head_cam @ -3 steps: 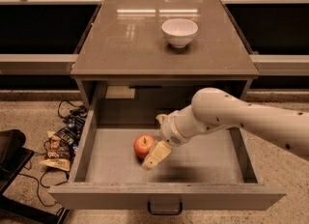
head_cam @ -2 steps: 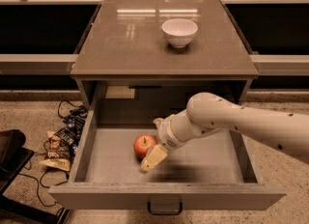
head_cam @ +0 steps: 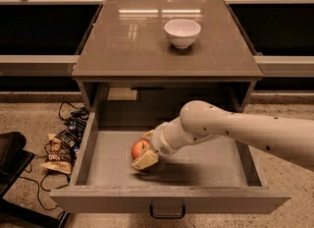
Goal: Pick apple from top drawer and place on counter
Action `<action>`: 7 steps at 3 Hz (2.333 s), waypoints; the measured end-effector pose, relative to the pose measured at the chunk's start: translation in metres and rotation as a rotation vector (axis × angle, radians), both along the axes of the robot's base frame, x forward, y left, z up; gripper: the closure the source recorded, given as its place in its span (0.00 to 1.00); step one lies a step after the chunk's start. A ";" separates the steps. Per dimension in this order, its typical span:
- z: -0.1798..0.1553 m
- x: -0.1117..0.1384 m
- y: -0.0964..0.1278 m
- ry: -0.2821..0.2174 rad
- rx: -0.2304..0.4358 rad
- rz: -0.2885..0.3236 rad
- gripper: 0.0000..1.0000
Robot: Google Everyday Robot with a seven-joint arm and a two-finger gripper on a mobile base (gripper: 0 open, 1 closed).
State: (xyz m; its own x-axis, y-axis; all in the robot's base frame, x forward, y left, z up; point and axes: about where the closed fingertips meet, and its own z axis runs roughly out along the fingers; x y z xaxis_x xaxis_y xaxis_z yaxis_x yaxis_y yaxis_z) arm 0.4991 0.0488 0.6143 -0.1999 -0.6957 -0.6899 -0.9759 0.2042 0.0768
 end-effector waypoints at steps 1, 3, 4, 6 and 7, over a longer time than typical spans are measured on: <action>-0.003 0.002 0.011 0.006 0.016 0.015 0.64; 0.035 0.018 0.009 -0.010 -0.018 0.044 1.00; 0.104 0.062 0.007 -0.029 -0.079 0.056 1.00; 0.180 0.123 0.025 0.052 -0.150 0.099 1.00; 0.240 0.142 0.023 0.011 -0.127 0.098 1.00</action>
Offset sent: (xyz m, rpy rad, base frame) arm 0.0483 0.0158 0.0745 -0.0521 -0.0737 0.1154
